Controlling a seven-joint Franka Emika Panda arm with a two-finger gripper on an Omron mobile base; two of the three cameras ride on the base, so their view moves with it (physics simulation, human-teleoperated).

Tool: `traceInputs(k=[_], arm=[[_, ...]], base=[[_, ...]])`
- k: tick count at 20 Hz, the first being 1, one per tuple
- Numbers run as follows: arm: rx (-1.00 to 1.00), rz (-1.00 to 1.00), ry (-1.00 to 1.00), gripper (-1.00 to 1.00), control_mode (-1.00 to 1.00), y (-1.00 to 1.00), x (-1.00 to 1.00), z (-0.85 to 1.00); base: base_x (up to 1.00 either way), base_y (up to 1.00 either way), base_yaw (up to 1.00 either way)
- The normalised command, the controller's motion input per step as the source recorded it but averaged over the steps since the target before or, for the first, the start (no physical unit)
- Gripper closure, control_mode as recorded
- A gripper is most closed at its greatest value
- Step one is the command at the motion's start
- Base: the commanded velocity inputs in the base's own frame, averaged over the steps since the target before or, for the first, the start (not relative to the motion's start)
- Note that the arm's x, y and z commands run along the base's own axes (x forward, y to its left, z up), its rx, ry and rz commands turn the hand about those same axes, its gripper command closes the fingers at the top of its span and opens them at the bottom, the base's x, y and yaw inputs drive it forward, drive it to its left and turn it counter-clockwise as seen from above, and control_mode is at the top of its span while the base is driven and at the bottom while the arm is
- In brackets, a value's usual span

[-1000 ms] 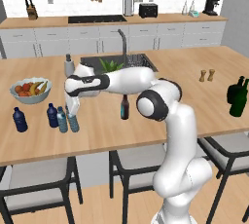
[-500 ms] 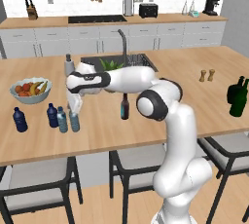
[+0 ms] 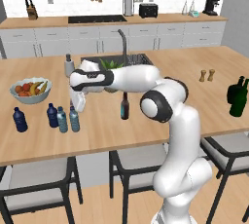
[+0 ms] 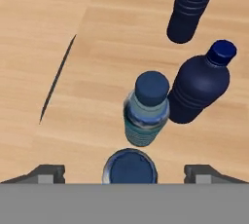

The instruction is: Move the plastic bottles in the middle to the plastics group, and the glass bottles in the middle to the glass group.

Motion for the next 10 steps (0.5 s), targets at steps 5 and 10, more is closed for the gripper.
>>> traceInputs(k=[5,10], arm=[[0.01,-0.01,-0.02,-1.0,-1.0,0.0,0.0,0.82],[0.0,-0.33,0.0,-1.0,-1.0,-0.3,-0.09,0.63]], base=[[0.0,0.0,0.0],[0.0,0.0,0.0]])
